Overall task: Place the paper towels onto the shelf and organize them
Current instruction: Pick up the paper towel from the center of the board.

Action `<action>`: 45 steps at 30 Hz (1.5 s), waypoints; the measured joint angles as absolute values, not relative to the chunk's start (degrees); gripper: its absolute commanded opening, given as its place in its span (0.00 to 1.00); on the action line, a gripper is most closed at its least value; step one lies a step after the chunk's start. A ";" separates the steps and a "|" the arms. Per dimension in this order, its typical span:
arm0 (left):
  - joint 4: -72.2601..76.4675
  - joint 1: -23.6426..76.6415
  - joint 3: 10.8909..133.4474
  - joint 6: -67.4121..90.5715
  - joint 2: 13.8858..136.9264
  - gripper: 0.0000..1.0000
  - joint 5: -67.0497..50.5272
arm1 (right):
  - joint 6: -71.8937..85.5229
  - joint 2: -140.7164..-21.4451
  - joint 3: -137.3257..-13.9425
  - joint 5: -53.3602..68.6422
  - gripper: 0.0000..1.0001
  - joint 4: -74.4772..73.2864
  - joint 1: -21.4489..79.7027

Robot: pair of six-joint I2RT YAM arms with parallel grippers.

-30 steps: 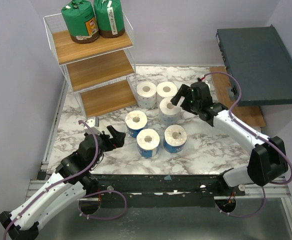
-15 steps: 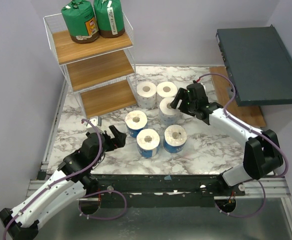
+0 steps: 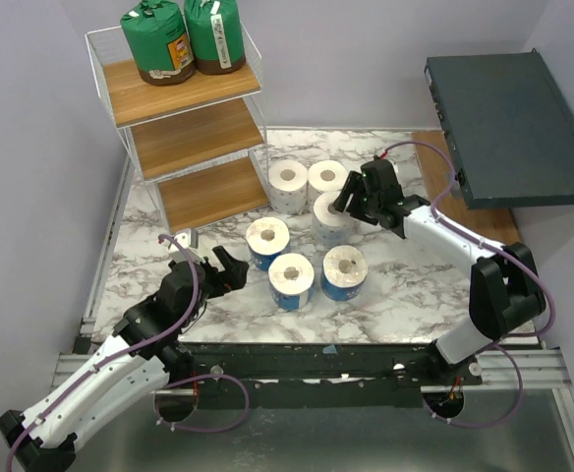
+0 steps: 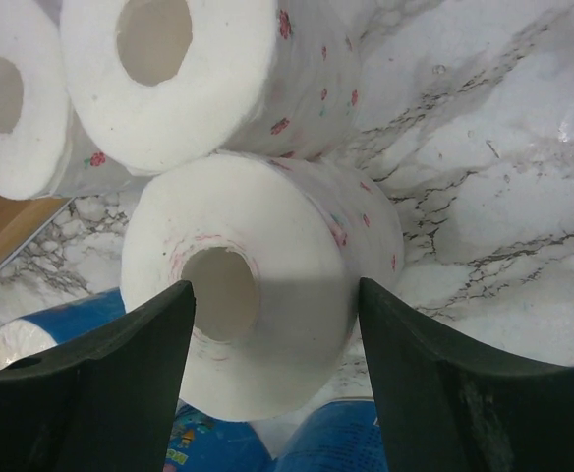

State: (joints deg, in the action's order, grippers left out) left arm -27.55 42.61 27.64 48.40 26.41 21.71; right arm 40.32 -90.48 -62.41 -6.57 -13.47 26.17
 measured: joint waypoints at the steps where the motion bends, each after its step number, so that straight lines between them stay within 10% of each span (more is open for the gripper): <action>1: -27.55 42.61 27.64 48.49 26.35 0.94 21.71 | 40.27 -90.54 -62.72 -6.57 0.70 -13.47 26.17; 45: -27.11 42.63 27.64 48.14 28.60 0.94 21.65 | 36.99 -94.30 -66.72 -8.03 0.65 -17.98 26.17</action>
State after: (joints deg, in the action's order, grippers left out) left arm -27.11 42.63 27.64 48.14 28.60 21.65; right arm 36.99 -94.30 -66.72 -8.03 -17.98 26.17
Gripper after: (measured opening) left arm 0.946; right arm 0.656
